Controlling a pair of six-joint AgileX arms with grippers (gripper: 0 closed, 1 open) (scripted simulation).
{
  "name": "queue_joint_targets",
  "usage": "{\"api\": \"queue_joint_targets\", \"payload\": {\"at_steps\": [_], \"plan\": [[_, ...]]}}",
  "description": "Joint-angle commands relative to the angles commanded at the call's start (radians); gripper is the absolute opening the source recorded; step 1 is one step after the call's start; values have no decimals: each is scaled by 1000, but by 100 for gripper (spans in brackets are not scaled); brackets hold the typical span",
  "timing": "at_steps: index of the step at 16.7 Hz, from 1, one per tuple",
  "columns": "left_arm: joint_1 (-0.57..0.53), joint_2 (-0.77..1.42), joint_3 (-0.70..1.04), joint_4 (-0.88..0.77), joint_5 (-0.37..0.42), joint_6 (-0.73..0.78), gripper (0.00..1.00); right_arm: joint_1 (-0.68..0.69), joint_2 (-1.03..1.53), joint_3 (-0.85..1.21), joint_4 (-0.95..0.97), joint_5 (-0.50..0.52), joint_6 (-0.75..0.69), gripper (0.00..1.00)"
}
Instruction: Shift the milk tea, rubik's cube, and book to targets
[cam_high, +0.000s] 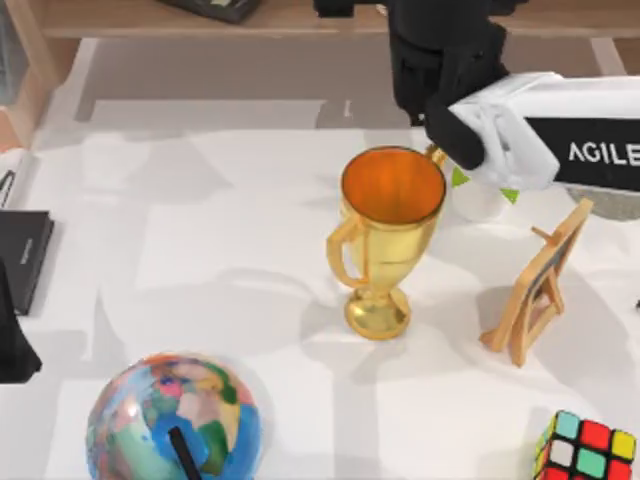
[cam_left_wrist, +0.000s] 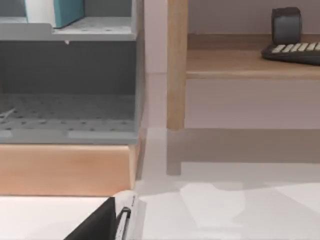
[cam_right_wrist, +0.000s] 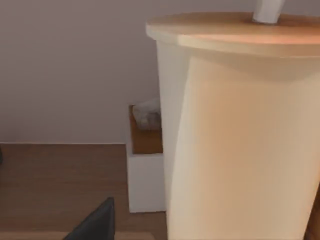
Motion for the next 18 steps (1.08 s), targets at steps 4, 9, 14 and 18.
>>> {"api": "queue_joint_targets", "payload": {"at_steps": [4,9,14,18], "plan": [[0,0,0,0,0,0,100,-35,103,160,-55,-33,-2,100],[0,0,0,0,0,0,100,-75,197,319,-118,-73,-3,100],[0,0,0,0,0,0,100,-76,201,325,-121,-74,-3,92],[0,0,0,0,0,0,100,-76,201,325,-121,-74,-3,62]]}}
